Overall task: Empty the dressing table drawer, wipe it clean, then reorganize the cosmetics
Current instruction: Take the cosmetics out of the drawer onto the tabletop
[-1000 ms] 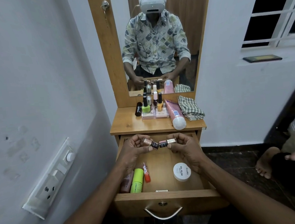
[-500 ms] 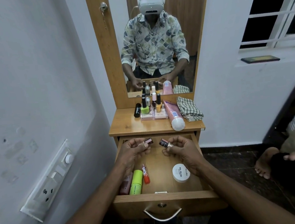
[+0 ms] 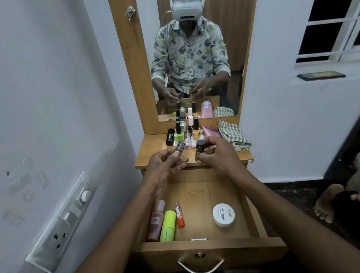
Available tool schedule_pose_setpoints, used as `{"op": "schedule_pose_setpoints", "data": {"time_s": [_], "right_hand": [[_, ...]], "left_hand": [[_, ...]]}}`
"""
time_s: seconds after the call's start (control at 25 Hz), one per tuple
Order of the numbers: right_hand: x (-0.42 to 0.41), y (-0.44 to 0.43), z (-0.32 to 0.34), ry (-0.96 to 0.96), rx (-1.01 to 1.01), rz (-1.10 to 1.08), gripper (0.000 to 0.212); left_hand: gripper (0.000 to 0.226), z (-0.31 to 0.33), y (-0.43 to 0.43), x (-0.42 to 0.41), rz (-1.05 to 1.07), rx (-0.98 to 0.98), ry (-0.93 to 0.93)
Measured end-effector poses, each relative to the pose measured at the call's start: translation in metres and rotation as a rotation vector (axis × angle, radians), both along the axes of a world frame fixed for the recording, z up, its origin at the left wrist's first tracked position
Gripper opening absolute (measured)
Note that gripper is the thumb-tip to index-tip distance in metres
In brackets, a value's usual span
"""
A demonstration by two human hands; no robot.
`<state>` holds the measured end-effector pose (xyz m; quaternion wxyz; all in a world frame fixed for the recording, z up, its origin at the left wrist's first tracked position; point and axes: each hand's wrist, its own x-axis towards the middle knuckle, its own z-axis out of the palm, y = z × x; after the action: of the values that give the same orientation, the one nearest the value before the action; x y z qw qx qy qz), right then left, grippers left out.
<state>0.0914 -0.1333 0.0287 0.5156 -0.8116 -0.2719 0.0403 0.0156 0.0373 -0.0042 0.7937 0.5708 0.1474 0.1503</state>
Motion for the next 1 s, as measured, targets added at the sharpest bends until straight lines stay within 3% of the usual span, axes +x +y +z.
{"op": "schedule_pose_setpoints", "data": {"time_s": [0.08, 0.24, 0.44, 0.68, 0.84, 0.92, 1.0], "right_hand": [[0.01, 0.016, 0.009, -0.122, -0.107, -0.066, 0.031], [0.024, 0.048, 0.008, -0.296, -0.303, -0.136, 0.027], [0.03, 0.065, 0.003, -0.281, -0.495, -0.192, 0.019], [0.03, 0.06, 0.011, -0.245, -0.553, -0.195, 0.019], [0.015, 0.049, 0.015, -0.355, -0.524, -0.224, 0.016], [0.006, 0.036, 0.007, -0.469, -0.412, -0.216, 0.011], [0.002, 0.015, -0.013, -0.414, -0.402, -0.067, 0.008]], "left_hand": [[0.026, 0.002, 0.0, 0.012, 0.076, 0.14, -0.002], [0.025, -0.004, -0.001, 0.032, 0.365, 0.735, 0.114], [0.022, -0.012, -0.01, 0.048, 0.374, 0.869, 0.191], [0.024, -0.014, -0.019, 0.057, 0.446, 0.89, 0.183], [0.033, -0.004, -0.014, 0.044, 0.486, 0.906, 0.199], [0.023, 0.001, -0.008, 0.023, 0.555, 0.937, 0.203], [0.014, -0.007, -0.007, 0.0, 0.408, 1.085, 0.315]]}}
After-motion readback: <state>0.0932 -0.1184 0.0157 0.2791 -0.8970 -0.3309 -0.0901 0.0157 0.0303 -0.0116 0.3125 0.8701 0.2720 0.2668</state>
